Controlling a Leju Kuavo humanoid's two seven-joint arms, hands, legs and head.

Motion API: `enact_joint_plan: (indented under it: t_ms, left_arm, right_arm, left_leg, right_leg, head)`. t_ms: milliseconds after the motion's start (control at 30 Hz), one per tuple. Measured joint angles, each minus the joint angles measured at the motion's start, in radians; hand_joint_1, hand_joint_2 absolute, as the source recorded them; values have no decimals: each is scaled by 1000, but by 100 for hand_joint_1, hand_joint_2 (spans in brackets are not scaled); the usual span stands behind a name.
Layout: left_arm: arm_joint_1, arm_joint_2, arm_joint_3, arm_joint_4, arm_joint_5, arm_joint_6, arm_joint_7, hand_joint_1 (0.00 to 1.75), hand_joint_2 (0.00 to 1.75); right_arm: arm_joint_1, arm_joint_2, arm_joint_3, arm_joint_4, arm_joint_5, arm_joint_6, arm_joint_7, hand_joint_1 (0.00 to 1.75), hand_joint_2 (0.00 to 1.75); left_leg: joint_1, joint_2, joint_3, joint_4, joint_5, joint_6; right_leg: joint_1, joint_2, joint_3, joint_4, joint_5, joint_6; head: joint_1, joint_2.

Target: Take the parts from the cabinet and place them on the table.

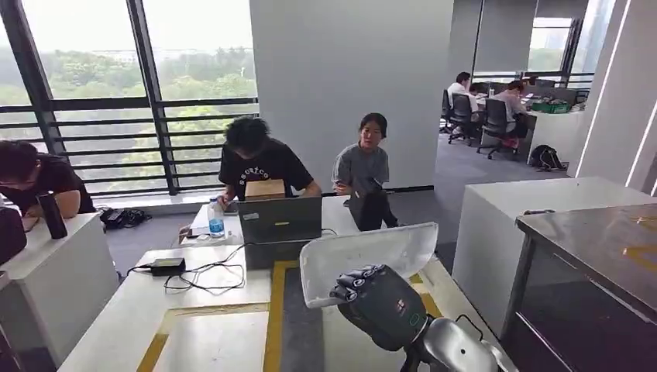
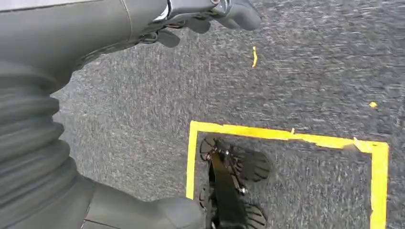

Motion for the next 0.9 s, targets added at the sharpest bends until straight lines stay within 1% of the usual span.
enact_joint_plan:
  t_ms: [33, 67, 100, 133, 200, 233, 267, 333, 367, 400, 433, 467, 533, 567, 600, 633, 667, 700, 733, 767, 800, 833, 867, 900]
  left_arm:
    - [1, 0, 0, 0, 0, 0, 0, 0, 175]
    - [2, 0, 0, 0, 0, 0, -1, 0, 175]
    - [3, 0, 0, 0, 0, -2, -2, 0, 175]
    - [4, 0, 0, 0, -2, -3, -4, 0, 175]
    - [3, 0, 0, 0, -3, -3, -6, 0, 175]
    - [3, -2, 0, 1, -7, -4, -6, 0, 175]
    - [1, -3, -1, 1, -10, -4, -6, 0, 175]
    - [1, -7, -1, 2, -14, -4, -4, 0, 175]
    - [3, -9, -1, 2, -15, -4, -5, 0, 175]
    - [3, -15, -2, 2, -15, -4, -5, 0, 175]
    - [2, -15, -2, 2, -15, 0, -6, 0, 175]
    - [1, -15, -2, 1, -15, 1, -7, 0, 175]
    - [0, -16, -2, 1, -15, 1, -8, 0, 175]
    - [0, -16, -2, 1, -15, 1, -8, 0, 175]
    - [1, -16, -2, 2, -15, 1, -7, 0, 175]
    - [2, -17, -2, 2, -15, 1, -7, 0, 175]
    - [2, -18, -2, 2, -15, 1, -6, 0, 175]
    - [2, -18, -2, 2, -16, 1, -6, 0, 175]
    - [2, -19, -2, 2, -16, 1, -6, 0, 175]
    - [0, -19, -2, 2, -16, 1, -6, 0, 175]
    - [-1, -19, -2, 2, -16, 1, -5, 0, 175]
    - [-1, -19, -2, 2, -16, 1, -5, 0, 175]
    - [-1, -21, -2, 2, -16, 1, -5, 0, 175]
    - [-2, -21, -2, 2, -16, 3, -7, 0, 175]
  right_arm:
    - [1, 3, 3, 4, 0, 1, 0, 161, 175]
    - [1, 5, 6, 9, 0, 1, 0, 161, 175]
    - [0, 10, 9, 18, 0, 1, 1, 161, 175]
    - [-2, 18, 11, 29, 1, 1, 3, 161, 175]
    - [-9, 34, 15, 47, 2, 2, 3, 161, 175]
    - [-16, 40, 16, 55, 2, 2, 2, 161, 175]
    - [-25, 46, 18, 64, 2, 3, 2, 161, 175]
    - [-34, 50, 22, 79, 2, 5, 2, 161, 175]
    - [-40, 54, 23, 89, 2, 6, 2, 161, 175]
    - [-48, 56, 23, 97, 1, 7, 2, 161, 175]
    - [-59, 58, 23, 108, -2, 6, 0, 161, 175]
    - [-69, 63, 23, 121, -2, 6, 0, 161, 175]
    - [-72, 70, 25, 142, -5, 6, 0, 161, 175]
    - [-68, 72, 27, 151, -5, 6, 0, 161, 175]
    - [-67, 73, 29, 159, -5, 5, 0, 161, 175]
    - [-67, 75, 29, 166, -5, 3, 2, 161, 175]
    - [-68, 77, 29, 170, -5, 1, 2, 161, 175]
    - [-69, 78, 29, 173, -5, 0, 2, 161, 175]
    - [-71, 80, 29, 177, -6, -1, 2, 161, 175]
    - [-74, 82, 29, 182, -7, -3, 2, 161, 175]
    - [-75, 89, 29, 184, -6, -3, 3, 161, 175]
    - [-76, 91, 29, 189, -6, -7, 3, 161, 175]
    - [-76, 91, 29, 196, -4, -11, 4, 161, 175]
    - [-76, 93, 29, 201, -2, -13, 6, 161, 175]
  left_leg:
    - [0, 0, -46, 74, -22, -3]
    - [0, 0, -79, 118, -23, -5]
    - [0, 0, -89, 115, 1, -6]
    - [0, 0, -76, 69, 46, -5]
    - [1, 1, -9, -102, 152, -2]
    - [0, 2, 9, -150, 157, 1]
    - [-3, 0, 22, -167, 143, 9]
    - [-3, -3, 18, -160, 139, 22]
    - [-5, -4, 20, -160, 136, 28]
    - [2, -3, 26, -165, 136, 36]
    - [3, -3, 30, -165, 132, 42]
    - [3, -2, 33, -165, 129, 47]
    - [3, -1, 39, -165, 121, 52]
    - [3, -2, 43, -165, 116, 52]
    - [3, -3, 48, -165, 112, 51]
    - [3, -5, 56, -165, 107, 50]
    - [3, -7, 64, -165, 102, 48]
    - [3, -7, 74, -165, 95, 45]
    - [3, -7, 79, -166, 89, 41]
    - [-3, -7, 79, -164, 83, 33]
    - [0, -6, 80, -167, 82, 27]
    - [1, -5, 82, -169, 79, 22]
    - [3, -4, 86, -176, 78, 16]
    - [-2, -3, 94, -176, 73, 8]
  right_leg:
    - [1, 0, 4, 1, -5, -1]
    - [2, 1, 7, 3, -10, -1]
    - [2, 2, 12, 6, -17, -1]
    - [1, 3, 19, 9, -25, 1]
    - [0, 4, 36, 17, -43, 8]
    - [3, 3, 37, 22, -53, 15]
    - [7, 7, 32, 31, -60, 21]
    - [7, 6, 34, 26, -62, 27]
    - [7, 5, 38, 23, -64, 33]
    - [6, 5, 37, 27, -72, 40]
    - [5, 4, 26, 55, -83, 47]
    - [3, 3, -5, 114, -108, 52]
    - [0, 3, -98, 273, -164, 58]
    - [-1, 3, -141, 336, -173, 59]
    - [-2, 3, -161, 346, -156, 57]
    - [-2, 3, -152, 304, -115, 54]
    - [0, 3, -124, 229, -61, 48]
    - [2, 2, -84, 133, -6, 41]
    - [6, 1, -52, 46, 29, 31]
    - [11, 0, -35, 28, 6, 27]
    - [13, 1, -35, 27, 3, 26]
    - [16, 3, -36, 26, -1, 21]
    - [17, 3, -34, 26, -3, 17]
    - [8, 4, -24, 14, -2, 13]
  head:
    - [0, 0]
    - [0, 0]
    - [0, 0]
    - [-1, 0]
    - [-1, 0]
    - [-2, 0]
    - [-3, 0]
    - [0, 0]
    - [0, 0]
    - [1, 0]
    - [2, 0]
    - [3, 0]
    - [3, 0]
    - [4, 0]
    - [5, 0]
    - [5, 0]
    - [6, 0]
    - [6, 0]
    - [6, 0]
    - [5, 0]
    - [4, 0]
    - [5, 0]
    - [3, 0]
    - [3, 0]
